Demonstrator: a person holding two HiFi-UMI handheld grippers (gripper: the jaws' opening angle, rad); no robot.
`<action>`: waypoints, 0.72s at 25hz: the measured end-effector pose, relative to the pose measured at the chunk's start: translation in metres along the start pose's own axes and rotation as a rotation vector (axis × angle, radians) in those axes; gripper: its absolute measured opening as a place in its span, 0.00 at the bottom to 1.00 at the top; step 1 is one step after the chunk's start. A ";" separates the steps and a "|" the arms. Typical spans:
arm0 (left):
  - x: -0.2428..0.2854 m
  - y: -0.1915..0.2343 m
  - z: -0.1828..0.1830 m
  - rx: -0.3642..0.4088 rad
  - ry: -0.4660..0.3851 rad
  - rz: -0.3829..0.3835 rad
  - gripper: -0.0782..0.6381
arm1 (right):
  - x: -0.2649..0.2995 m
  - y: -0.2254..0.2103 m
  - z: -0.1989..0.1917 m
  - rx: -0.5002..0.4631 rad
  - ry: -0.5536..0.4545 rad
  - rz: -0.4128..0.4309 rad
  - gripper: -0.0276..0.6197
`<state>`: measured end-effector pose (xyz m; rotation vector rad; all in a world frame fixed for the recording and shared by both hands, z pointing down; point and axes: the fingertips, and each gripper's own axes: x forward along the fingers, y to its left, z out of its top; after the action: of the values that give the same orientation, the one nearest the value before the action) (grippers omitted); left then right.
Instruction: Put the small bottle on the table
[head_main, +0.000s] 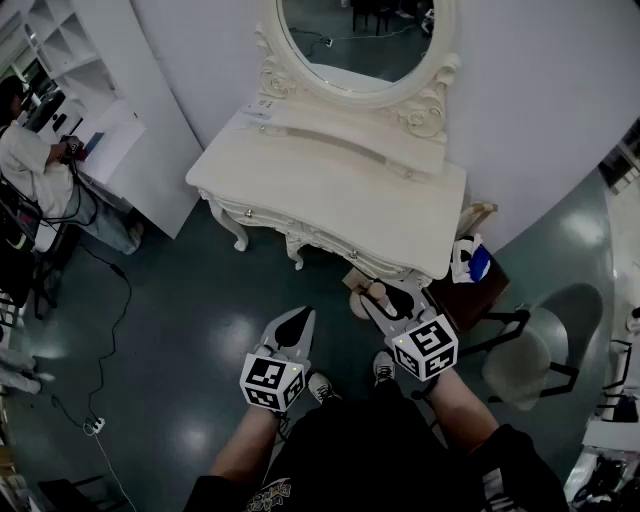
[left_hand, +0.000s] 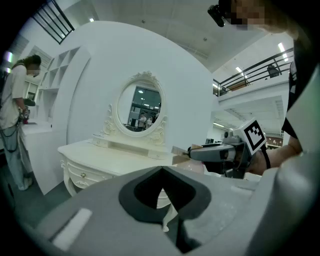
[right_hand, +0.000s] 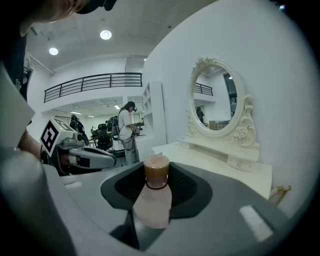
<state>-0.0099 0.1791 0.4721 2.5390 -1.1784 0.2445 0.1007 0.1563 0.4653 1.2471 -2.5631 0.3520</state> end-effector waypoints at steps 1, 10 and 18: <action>0.000 -0.001 0.000 0.000 0.000 -0.001 0.11 | -0.001 0.000 0.000 0.001 0.000 -0.001 0.30; 0.010 -0.013 0.000 0.004 0.006 -0.012 0.11 | -0.008 -0.008 0.000 0.006 -0.004 -0.003 0.30; 0.012 -0.019 0.001 0.001 0.003 -0.006 0.11 | -0.010 -0.014 0.004 0.037 -0.023 0.009 0.30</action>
<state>0.0127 0.1818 0.4706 2.5413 -1.1699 0.2477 0.1171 0.1540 0.4597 1.2593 -2.5937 0.3907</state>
